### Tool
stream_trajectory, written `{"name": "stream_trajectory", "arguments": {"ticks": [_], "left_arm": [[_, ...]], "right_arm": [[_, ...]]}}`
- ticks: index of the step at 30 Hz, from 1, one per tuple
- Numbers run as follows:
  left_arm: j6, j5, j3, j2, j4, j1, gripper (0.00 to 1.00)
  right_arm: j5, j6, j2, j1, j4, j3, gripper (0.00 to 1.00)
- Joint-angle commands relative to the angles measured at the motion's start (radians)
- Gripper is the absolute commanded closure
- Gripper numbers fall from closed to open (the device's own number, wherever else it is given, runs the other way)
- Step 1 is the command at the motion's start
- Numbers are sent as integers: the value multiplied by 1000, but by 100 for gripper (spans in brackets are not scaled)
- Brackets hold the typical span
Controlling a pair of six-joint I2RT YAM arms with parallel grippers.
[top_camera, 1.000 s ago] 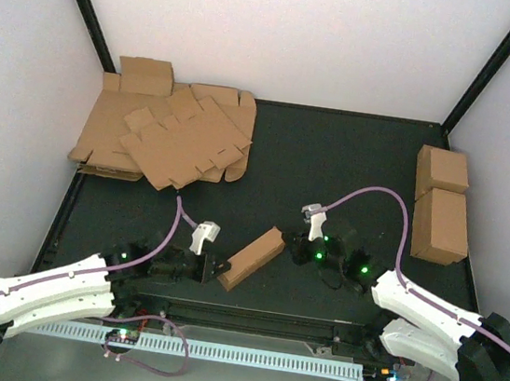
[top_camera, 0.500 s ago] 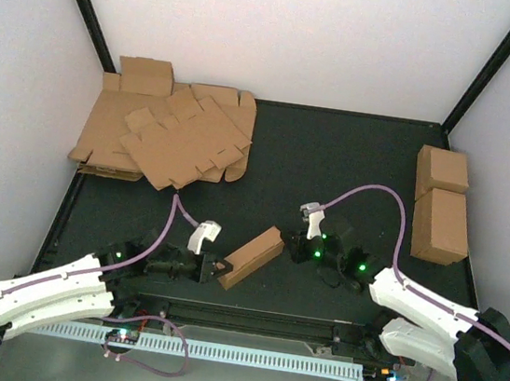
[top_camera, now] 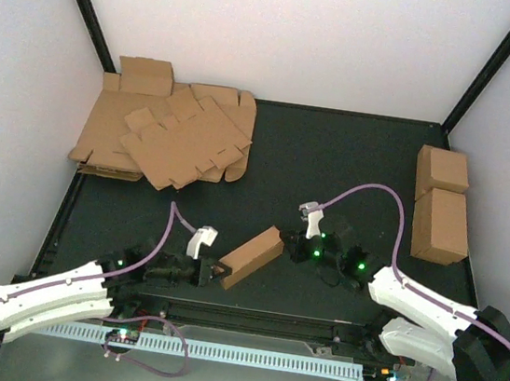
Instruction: Fold the paper box
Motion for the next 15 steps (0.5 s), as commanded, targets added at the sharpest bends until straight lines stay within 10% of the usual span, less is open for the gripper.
{"name": "stream_trajectory", "arguments": {"ticks": [1,15], "left_arm": [[14,-29,83,-33,-126,13,98],[-100,-16,-194,-121,47,25,98]], "right_arm": [[5,-20,10,3,-19,25,88],[7,-22,15,4,-19,21,88]]}}
